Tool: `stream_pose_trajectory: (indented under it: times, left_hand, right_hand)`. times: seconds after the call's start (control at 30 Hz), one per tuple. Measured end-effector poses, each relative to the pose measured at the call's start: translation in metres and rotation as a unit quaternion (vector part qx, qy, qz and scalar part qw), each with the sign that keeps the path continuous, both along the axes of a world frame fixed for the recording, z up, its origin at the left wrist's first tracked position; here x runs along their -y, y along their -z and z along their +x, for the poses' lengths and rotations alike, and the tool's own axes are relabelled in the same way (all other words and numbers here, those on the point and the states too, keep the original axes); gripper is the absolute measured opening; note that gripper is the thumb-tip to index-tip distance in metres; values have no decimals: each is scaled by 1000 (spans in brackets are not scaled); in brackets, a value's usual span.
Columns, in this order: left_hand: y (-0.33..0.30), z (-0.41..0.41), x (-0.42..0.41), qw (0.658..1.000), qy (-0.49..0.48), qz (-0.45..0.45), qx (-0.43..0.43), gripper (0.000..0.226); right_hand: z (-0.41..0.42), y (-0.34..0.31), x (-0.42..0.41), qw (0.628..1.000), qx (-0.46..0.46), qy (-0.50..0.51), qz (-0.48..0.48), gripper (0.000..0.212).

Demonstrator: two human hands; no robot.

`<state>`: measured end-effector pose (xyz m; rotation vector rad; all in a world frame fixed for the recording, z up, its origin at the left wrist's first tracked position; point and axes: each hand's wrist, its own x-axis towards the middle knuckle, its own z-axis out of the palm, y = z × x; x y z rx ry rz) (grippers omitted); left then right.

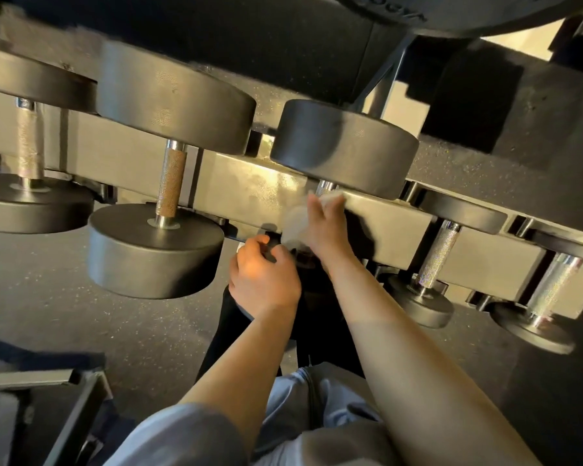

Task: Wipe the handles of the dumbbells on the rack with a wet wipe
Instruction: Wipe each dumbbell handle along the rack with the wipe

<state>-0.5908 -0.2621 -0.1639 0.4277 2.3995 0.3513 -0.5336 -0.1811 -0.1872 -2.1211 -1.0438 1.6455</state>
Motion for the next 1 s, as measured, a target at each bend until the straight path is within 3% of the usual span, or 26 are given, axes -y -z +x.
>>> stream_pose_trajectory:
  times: [0.17,0.33,0.43,0.5,0.63,0.77,0.83,0.9,1.0]
  left_hand:
    - [0,0,-1,1000,-1,-1,-3,22]
    - [-2,0,-1,1000,9,-2,-2,23]
    - [-3,1,-1,1000,11,-2,-1,23]
    - [-2,1,0,1000,15,-3,-1,23]
    - [-1,0,-1,1000,12,-8,3,23]
    - [-1,0,-1,1000,12,-11,3,24]
    - [-2,0,-2,1000,14,-17,5,24]
    - [-2,0,-2,1000,15,-23,11,24]
    - [-3,-2,-3,999,19,-33,19,26]
  right_hand:
    - [-8,9,-15,996,18,79,24,48]
    - [9,11,26,993,18,-104,-62,70]
    - [12,12,21,991,-6,-125,-55,32]
    - [6,11,4,998,-2,-52,-19,21]
    - [-10,14,-19,988,2,155,-10,35]
    - [-12,2,-30,944,-134,296,-57,23]
    - [-2,-4,-36,940,-189,259,-120,30]
    - [8,-8,-37,950,-209,158,-170,12]
    - [10,-3,-23,957,-165,104,-212,9]
